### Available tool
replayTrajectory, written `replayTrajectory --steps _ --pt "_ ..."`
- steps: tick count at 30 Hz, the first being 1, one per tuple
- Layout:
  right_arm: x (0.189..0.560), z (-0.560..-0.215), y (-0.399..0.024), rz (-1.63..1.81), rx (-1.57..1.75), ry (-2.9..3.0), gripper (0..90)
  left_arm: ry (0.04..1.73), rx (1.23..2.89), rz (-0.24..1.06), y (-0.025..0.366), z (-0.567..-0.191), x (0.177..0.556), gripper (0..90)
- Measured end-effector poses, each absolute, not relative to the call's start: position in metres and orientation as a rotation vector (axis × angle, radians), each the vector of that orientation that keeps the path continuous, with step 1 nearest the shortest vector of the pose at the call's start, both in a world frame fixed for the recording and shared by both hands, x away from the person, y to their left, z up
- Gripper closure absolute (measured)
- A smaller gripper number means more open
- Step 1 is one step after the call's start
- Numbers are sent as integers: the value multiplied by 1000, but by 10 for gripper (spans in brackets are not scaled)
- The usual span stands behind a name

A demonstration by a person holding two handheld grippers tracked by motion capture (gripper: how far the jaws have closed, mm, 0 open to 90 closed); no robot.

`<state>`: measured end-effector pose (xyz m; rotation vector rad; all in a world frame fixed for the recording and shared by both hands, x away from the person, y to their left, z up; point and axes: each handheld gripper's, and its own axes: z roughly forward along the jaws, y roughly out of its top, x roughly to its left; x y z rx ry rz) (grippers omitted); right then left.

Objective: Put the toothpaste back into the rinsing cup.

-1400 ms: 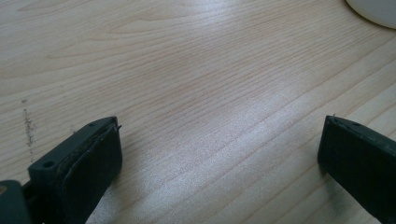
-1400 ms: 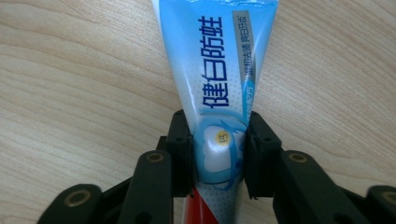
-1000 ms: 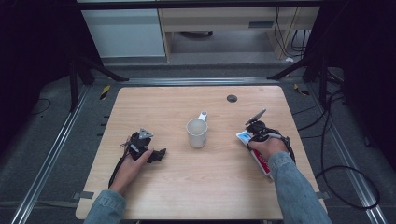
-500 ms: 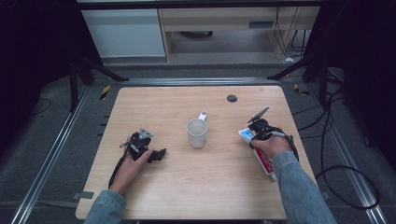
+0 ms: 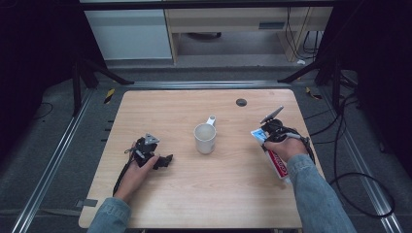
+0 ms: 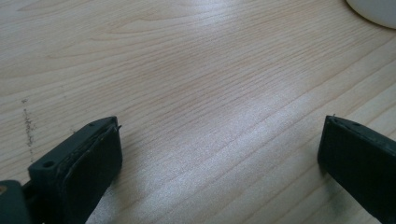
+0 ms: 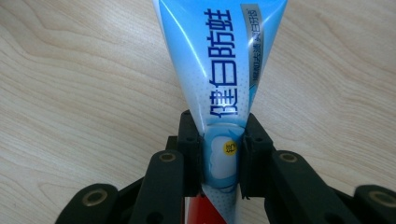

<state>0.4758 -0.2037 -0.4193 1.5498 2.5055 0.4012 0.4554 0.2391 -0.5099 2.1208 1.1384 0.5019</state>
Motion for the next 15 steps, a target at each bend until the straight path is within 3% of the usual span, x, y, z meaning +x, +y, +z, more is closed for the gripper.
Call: replayTrajectory --steps 15 --pt "484 -396 -208 563 1543 2407 738 1139 2120 502 239 -510 455 0"
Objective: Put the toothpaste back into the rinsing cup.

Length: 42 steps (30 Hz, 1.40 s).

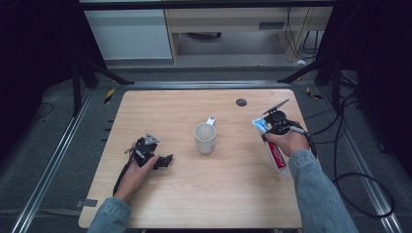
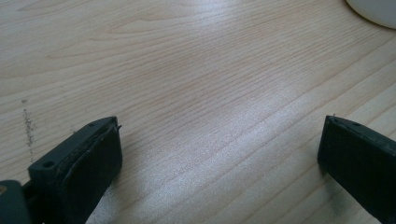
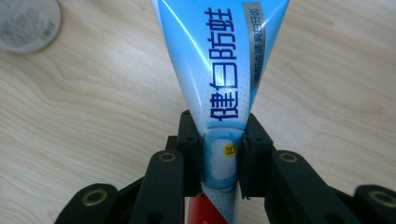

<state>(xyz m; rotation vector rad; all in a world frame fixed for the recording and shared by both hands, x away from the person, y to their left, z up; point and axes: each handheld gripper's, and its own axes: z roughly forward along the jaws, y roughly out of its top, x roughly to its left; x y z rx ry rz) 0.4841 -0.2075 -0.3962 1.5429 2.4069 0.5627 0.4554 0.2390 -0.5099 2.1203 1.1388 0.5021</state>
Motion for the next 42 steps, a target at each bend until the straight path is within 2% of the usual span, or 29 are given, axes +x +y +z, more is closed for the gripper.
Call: replayTrajectory --steps 17,28,42 --pt "501 -368 -208 760 1491 2251 738 1139 2120 502 239 -510 455 0" --pt "513 -371 -202 841 1486 2172 737 1139 2121 502 239 -510 455 0" --pt "503 -372 -184 973 1422 2048 737 1141 2119 503 239 -510 455 0"
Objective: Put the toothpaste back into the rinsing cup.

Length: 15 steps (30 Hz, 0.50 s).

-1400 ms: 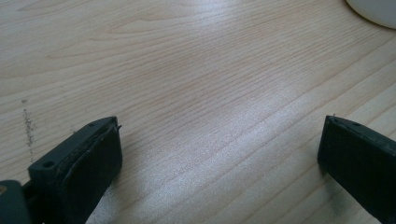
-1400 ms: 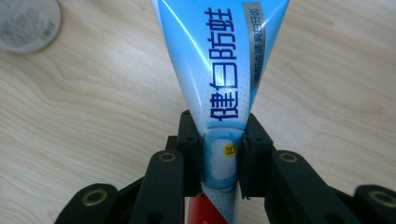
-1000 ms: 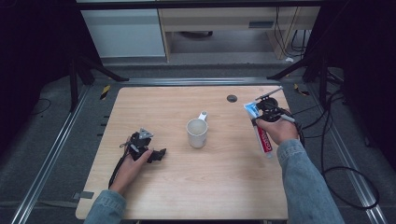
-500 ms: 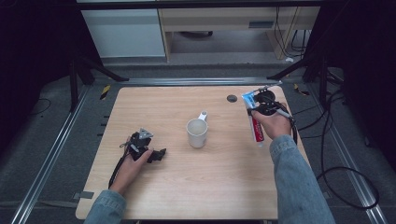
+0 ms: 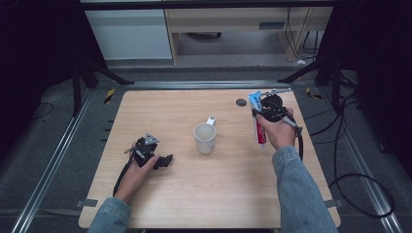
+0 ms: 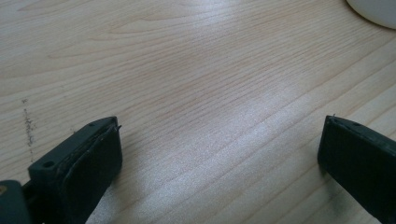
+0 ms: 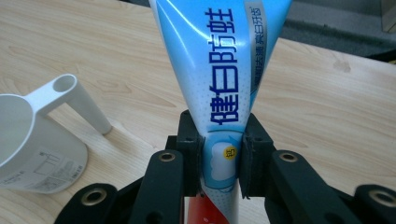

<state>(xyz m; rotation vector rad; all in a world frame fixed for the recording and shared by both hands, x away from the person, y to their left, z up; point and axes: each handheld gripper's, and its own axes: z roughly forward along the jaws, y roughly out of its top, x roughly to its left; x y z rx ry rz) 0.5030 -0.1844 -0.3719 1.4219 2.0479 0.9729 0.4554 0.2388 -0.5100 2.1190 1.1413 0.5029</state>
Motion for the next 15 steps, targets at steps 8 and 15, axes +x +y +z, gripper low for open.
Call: replayTrajectory --steps 8,15 --pt "488 -370 -163 1069 1374 1964 737 1141 2119 503 239 -510 455 0" --pt "477 -362 -146 1130 1336 1917 737 1139 2124 503 239 -510 455 0"
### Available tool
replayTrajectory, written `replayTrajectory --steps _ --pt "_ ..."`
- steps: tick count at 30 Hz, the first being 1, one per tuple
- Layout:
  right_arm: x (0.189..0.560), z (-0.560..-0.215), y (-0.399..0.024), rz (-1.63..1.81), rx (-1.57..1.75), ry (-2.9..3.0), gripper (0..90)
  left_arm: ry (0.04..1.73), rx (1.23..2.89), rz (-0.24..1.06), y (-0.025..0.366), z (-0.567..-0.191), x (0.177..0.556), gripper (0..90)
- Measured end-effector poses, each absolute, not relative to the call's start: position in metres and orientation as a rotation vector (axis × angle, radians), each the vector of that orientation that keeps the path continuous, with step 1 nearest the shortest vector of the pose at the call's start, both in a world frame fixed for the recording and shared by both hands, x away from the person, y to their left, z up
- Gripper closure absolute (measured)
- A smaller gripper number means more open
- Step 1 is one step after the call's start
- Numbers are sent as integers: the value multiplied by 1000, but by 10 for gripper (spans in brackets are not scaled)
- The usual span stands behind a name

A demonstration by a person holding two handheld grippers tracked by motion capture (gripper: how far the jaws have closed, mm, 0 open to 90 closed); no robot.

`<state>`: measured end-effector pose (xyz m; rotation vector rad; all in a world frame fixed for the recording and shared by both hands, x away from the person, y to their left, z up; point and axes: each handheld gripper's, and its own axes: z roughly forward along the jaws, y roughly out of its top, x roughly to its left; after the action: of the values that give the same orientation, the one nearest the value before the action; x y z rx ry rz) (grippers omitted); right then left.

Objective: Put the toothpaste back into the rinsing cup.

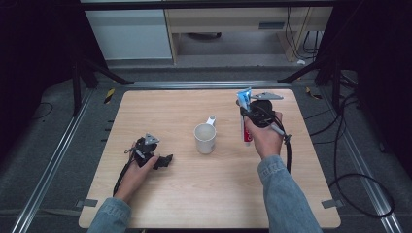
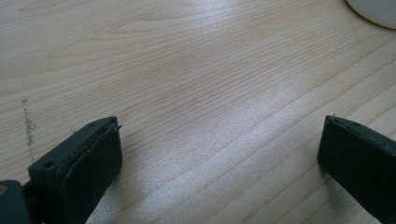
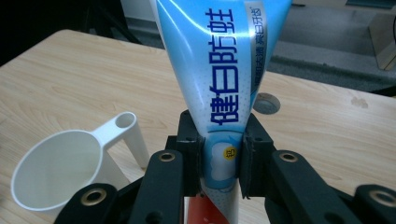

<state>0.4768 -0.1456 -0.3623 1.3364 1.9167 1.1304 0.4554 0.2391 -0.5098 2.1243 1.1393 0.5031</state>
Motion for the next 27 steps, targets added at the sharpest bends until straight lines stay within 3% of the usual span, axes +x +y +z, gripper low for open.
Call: replayTrajectory --steps 27 --pt "459 -327 -109 1324 1190 1763 738 1140 2121 503 239 -510 456 0"
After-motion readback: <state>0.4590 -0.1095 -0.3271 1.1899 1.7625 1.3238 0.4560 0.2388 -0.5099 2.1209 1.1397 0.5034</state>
